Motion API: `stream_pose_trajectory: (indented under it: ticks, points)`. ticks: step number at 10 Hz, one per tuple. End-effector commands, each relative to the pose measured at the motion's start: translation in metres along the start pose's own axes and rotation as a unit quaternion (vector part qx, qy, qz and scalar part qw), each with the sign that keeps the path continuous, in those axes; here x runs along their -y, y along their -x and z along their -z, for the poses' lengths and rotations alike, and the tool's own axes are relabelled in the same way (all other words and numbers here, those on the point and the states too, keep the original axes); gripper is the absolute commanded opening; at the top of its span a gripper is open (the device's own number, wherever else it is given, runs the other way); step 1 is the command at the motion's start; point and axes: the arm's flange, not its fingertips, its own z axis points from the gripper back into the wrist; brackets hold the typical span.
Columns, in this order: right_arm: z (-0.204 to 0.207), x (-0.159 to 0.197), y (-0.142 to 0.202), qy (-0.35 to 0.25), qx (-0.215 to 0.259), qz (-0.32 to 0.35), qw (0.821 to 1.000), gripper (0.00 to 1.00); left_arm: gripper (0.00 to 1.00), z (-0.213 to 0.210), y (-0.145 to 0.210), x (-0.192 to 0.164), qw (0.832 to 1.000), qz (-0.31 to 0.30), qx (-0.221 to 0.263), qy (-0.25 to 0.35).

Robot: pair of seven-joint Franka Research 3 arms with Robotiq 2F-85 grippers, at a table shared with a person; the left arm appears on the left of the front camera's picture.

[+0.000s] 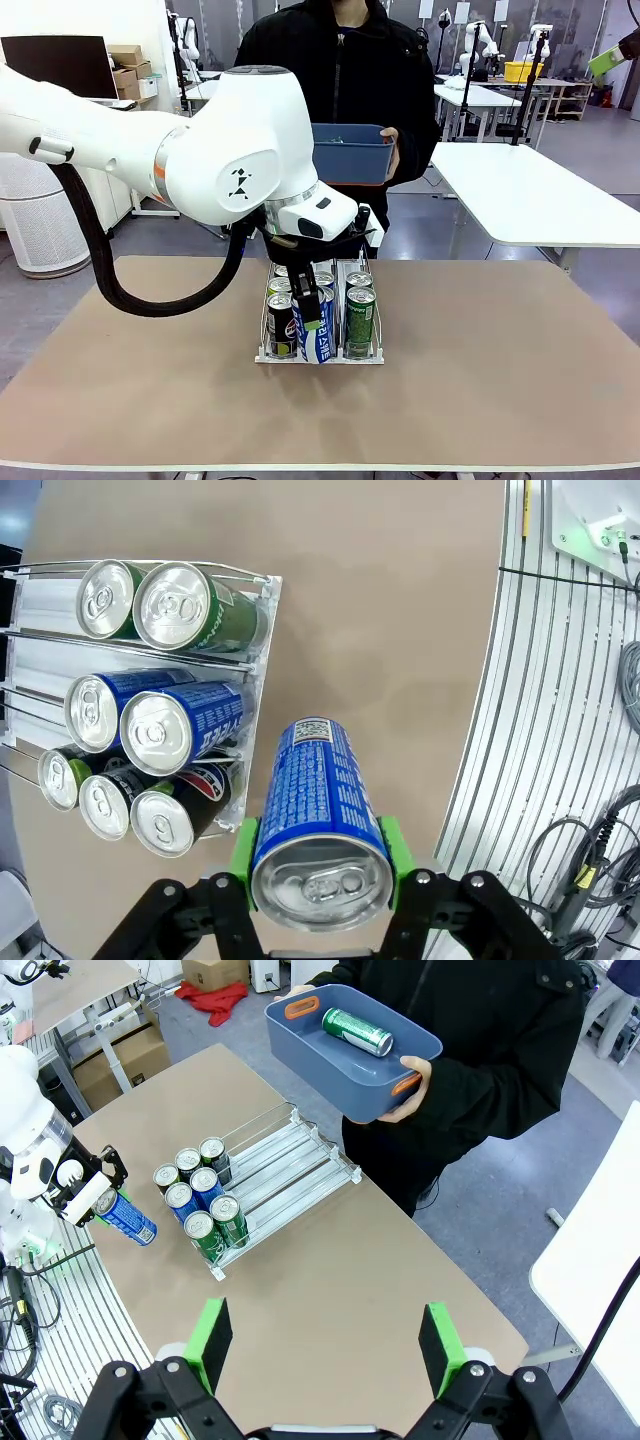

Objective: Fill the beverage cans into the dispenser.
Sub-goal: Place the picked Ionic drink in the line of the Automatic Can Dispenser with the same cans.

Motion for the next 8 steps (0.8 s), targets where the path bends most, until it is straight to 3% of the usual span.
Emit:
stream_pose_trajectory:
  ticks: [1, 6, 8]
  points:
    - [0.001, -0.001, -0.001, -0.007, 0.002, 0.002, 1.0, 1.0, 0.57, 0.005, -0.003, -0.003, 1.0, -0.01, 0.001, -0.003]
    - [0.001, -0.001, -0.001, -0.007, 0.002, 0.002, 1.0, 1.0, 0.57, 0.016, -0.012, -0.024, 1.0, -0.006, 0.005, -0.019]
    - [0.001, -0.001, -0.001, -0.007, 0.002, 0.002, 1.0, 1.0, 0.57, 0.024, -0.014, -0.033, 0.999, -0.01, -0.016, -0.043]
